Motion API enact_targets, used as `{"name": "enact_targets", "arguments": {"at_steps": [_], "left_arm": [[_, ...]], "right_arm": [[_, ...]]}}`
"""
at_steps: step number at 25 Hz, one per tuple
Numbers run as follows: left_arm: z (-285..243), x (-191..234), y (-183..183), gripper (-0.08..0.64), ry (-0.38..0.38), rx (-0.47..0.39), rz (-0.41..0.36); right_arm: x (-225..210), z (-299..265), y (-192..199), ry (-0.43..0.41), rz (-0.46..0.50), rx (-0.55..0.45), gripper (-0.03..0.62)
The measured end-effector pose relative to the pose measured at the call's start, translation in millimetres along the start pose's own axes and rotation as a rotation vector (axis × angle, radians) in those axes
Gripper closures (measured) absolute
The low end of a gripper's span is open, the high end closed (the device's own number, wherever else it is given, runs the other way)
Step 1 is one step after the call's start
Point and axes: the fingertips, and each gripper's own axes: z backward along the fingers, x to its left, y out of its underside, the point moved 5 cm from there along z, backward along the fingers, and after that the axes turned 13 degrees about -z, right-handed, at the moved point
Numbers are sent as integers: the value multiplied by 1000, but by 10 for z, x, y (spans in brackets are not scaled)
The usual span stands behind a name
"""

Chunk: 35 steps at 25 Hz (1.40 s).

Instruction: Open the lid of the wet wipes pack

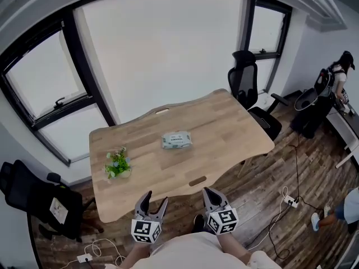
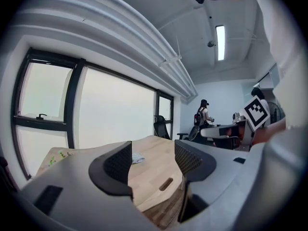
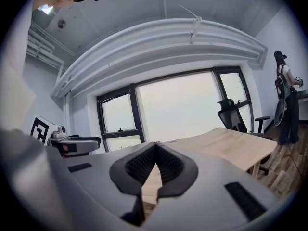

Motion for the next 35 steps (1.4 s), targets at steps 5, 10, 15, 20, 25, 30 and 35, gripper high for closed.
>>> {"name": "enact_targets", "arguments": {"at_steps": [5,10,15,20,25,30,35], "left_arm": [[-635,9,-184,275,-38,-7,12],[-1085,-61,-260,275,-58,-2,27],[-1346,-81,-268,275,-62,14,33],[-1539,23,-278,275,-73,13,41],[-1732,220,-261,275,-51,16,37],[-1922,489,-299,275,-18,12,8],[-2062,746,-277,275,0,13,0]], "right_arm": [[-460,-443,-383,-44,27,14,584],[-822,-665,-651,-61,29,-3,584],[-1052,-818,-746,-69,16,18,584],[-1142,-1014,-768,-75,11,43,584],[-1122,-1274,-846,-72,20,39,584],[-1066,-1521,-893,-48,3,31,584],[-1008,-1722,-889,-24,1,36,584]]}}
